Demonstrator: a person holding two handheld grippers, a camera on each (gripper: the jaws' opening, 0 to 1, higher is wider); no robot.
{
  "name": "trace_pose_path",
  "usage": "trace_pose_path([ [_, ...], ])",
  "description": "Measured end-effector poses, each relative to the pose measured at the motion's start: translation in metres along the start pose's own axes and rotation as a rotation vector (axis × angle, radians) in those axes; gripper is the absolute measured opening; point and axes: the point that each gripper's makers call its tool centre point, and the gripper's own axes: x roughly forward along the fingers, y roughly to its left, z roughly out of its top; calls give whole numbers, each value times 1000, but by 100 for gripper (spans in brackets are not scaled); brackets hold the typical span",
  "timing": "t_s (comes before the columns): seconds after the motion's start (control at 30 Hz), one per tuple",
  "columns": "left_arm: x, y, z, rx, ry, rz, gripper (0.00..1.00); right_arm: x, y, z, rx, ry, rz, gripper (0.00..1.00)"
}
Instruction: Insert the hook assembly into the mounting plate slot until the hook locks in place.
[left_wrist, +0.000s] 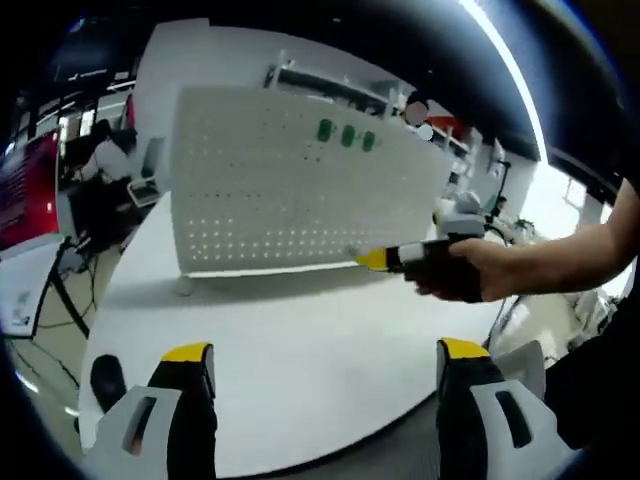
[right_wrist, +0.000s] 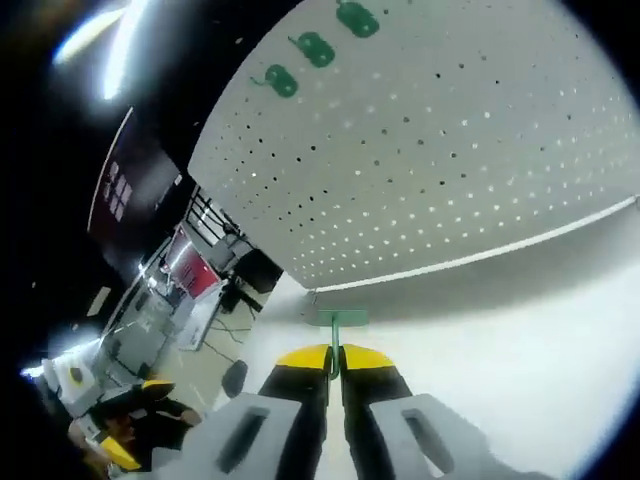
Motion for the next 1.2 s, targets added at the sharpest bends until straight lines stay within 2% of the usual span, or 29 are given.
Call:
trace_pose_path([
  [0.07,8,-1,8,-4,-17,-21,93,-7,15,-6,67,10,53,0],
  [0.1,11,-3,12,-8,-30,-37,92,-11,21,-9,141,10,82,0],
  [0.13,14,-4,15,-15,-35,-48,92,-14,23,-11,173,13,93,0],
  [0.3,33,-14,26,-43,-56,-111,87,-30,32,-25,265,38,144,0],
  [0.4,44,-22,27,-33,-55,-141,84,-36,32,-36,283,56,179,0],
  [0.43,50,-24,25,-20,-44,-148,84,-39,33,-42,321,78,188,0],
  [0.53,58,-31,25,-11,-41,-174,78,-49,38,-48,463,72,230,0],
  [0.6,64,-41,27,-20,-53,-214,74,-52,39,-52,511,81,255,0],
  [0.67,68,-49,30,-31,-61,-246,70,-55,42,-52,509,87,274,0],
  [0.8,74,-61,36,-20,-75,-305,58,-62,60,-44,592,97,363,0],
  [0.87,75,-67,39,-11,-78,-338,51,-64,67,-42,596,111,402,0],
  [1.0,76,-75,43,-7,-87,-389,42,-64,73,-40,597,126,438,0],
  [1.1,76,-79,44,9,-92,-419,28,-65,78,-34,659,111,474,0],
  [1.2,74,-83,46,22,-105,-447,18,-65,78,-33,660,107,476,0],
])
